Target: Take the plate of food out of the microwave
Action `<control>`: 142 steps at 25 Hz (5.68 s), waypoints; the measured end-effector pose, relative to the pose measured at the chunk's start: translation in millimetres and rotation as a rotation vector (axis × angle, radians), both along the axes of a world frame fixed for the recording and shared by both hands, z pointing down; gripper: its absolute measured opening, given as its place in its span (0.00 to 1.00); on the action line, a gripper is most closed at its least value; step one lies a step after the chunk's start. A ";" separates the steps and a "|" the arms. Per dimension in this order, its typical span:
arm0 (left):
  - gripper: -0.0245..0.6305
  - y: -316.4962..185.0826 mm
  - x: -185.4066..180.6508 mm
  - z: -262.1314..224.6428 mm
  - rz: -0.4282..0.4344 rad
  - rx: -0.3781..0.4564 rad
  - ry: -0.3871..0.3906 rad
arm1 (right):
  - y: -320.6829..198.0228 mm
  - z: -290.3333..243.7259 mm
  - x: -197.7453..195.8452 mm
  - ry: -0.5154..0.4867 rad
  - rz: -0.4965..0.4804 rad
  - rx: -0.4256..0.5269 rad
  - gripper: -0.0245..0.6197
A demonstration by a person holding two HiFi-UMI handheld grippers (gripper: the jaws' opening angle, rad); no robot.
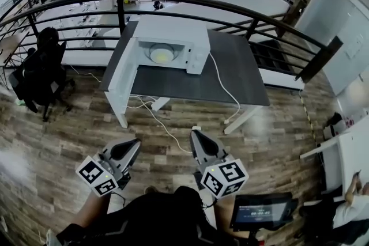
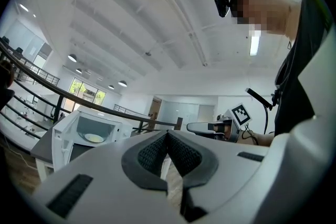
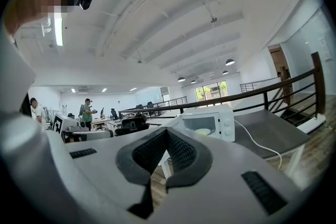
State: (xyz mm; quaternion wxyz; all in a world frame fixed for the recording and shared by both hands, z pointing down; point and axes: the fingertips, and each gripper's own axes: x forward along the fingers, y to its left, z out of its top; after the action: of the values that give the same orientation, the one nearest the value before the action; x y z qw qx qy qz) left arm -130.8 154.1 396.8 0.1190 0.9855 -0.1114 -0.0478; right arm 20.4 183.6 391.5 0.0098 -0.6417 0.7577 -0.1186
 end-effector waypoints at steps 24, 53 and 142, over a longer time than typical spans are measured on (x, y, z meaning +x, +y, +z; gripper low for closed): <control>0.04 -69.1 61.4 -18.6 -0.092 0.034 -0.027 | -91.1 -13.0 64.0 -0.018 -0.120 0.061 0.04; 0.04 -196.0 135.5 -34.3 -0.237 0.061 -0.063 | -235.6 10.7 148.7 -0.100 -0.236 0.013 0.04; 0.04 -394.1 69.4 -22.6 -0.584 0.006 -0.215 | -586.4 339.5 171.8 -1.445 0.244 -0.480 0.47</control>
State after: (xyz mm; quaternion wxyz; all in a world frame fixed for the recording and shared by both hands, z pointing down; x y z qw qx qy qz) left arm -61.4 -240.0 374.2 0.0851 0.9116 -0.4015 0.0244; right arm 192.1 -402.9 730.9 0.3756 -0.4685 0.4404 -0.6675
